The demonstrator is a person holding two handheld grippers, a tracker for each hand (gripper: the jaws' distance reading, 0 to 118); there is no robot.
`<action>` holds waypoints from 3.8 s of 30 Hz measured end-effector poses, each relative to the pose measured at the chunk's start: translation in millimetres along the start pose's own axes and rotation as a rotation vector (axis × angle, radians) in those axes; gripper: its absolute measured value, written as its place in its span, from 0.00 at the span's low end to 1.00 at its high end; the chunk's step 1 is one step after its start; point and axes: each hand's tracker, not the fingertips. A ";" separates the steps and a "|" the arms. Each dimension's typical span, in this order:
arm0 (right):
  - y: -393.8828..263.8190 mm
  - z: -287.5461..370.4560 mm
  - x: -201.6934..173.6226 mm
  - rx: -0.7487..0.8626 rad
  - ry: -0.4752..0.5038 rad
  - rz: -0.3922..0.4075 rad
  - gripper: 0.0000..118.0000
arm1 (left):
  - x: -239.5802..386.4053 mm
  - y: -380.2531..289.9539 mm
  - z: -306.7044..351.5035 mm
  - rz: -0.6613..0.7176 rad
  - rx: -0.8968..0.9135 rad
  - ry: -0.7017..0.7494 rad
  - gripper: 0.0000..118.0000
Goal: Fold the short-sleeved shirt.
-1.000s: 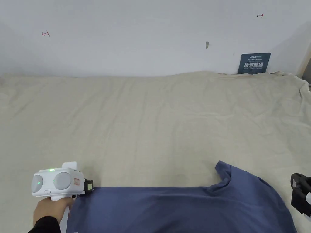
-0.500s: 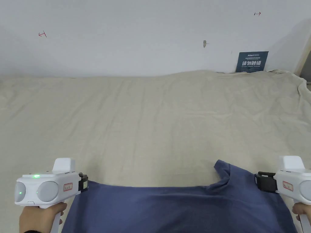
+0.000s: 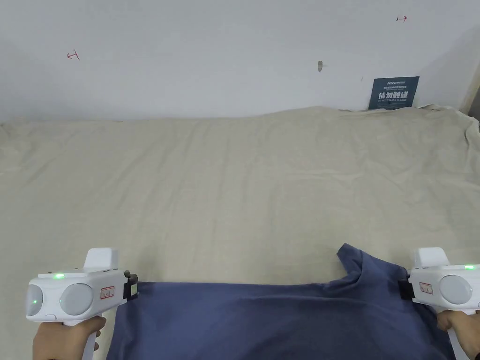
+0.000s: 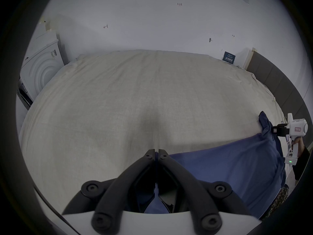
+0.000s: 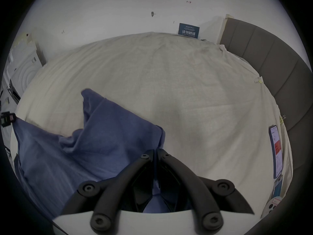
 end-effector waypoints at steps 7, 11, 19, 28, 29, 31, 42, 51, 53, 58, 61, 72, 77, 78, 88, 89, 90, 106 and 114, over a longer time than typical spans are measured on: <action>-11.3 71.8 14.6 0.162 0.083 -0.053 0.02 | -2.7 -7.1 16.9 0.026 0.017 0.008 0.00; -29.6 127.7 21.5 0.248 0.123 -0.052 0.02 | -7.6 -17.0 41.8 0.024 0.032 0.010 0.00; -97.2 214.1 30.1 0.298 0.180 -0.069 0.02 | -24.5 -60.6 107.3 0.022 0.046 -0.013 0.00; -194.3 223.0 28.8 0.201 0.162 -0.122 0.02 | -18.1 -143.3 128.9 -0.017 -0.032 -0.005 0.00; -203.9 218.9 27.9 0.187 0.150 -0.125 0.02 | -17.1 -151.7 127.2 -0.020 -0.042 -0.002 0.00; -222.7 208.5 25.5 0.169 0.127 -0.129 0.02 | -13.9 -171.7 123.6 -0.033 -0.060 0.009 0.00; -265.7 149.1 28.4 0.056 0.069 -0.202 0.02 | -14.5 -214.6 107.0 -0.010 -0.092 0.052 0.00; -223.9 212.5 26.6 0.169 0.128 -0.222 0.62 | -8.5 -187.2 140.8 0.044 0.000 0.046 0.88; -202.8 241.4 22.9 0.276 0.114 -0.198 0.73 | -5.7 -172.5 160.0 0.032 0.073 0.041 0.92; -165.9 302.7 2.8 0.504 0.081 -0.128 0.72 | 6.6 -139.9 207.5 0.017 0.291 0.057 0.92; -158.6 321.2 -11.3 0.589 0.022 -0.089 0.72 | 17.9 -133.4 225.4 -0.027 0.393 0.101 0.90; -159.5 332.1 -42.5 0.681 -0.019 -0.078 0.00 | 28.9 -144.5 238.1 -0.057 0.441 0.019 0.00; -157.8 329.9 -44.7 0.677 -0.015 -0.073 0.00 | 19.6 -144.6 231.6 -0.045 0.385 -0.017 0.00; -156.7 328.0 -39.5 0.675 -0.013 -0.071 0.00 | 18.2 -145.4 230.9 -0.049 0.379 -0.019 0.00; -155.6 317.1 -36.6 0.631 -0.009 -0.077 0.00 | -48.0 -138.7 173.4 0.164 0.018 -0.237 0.16; -155.9 315.1 -38.2 0.622 -0.013 -0.073 0.00 | -54.2 -140.1 163.0 0.177 -0.037 -0.244 0.31; -156.0 312.4 -37.9 0.616 -0.017 -0.070 0.00 | -58.4 -142.5 155.9 0.186 -0.052 -0.235 0.47; -156.6 287.1 -40.0 0.527 -0.034 -0.090 0.00 | -79.5 -161.6 75.5 0.244 -0.229 -0.277 0.49; -156.8 286.0 -35.3 0.523 -0.041 -0.103 0.00 | -73.4 -161.9 71.3 0.164 -0.216 -0.255 0.08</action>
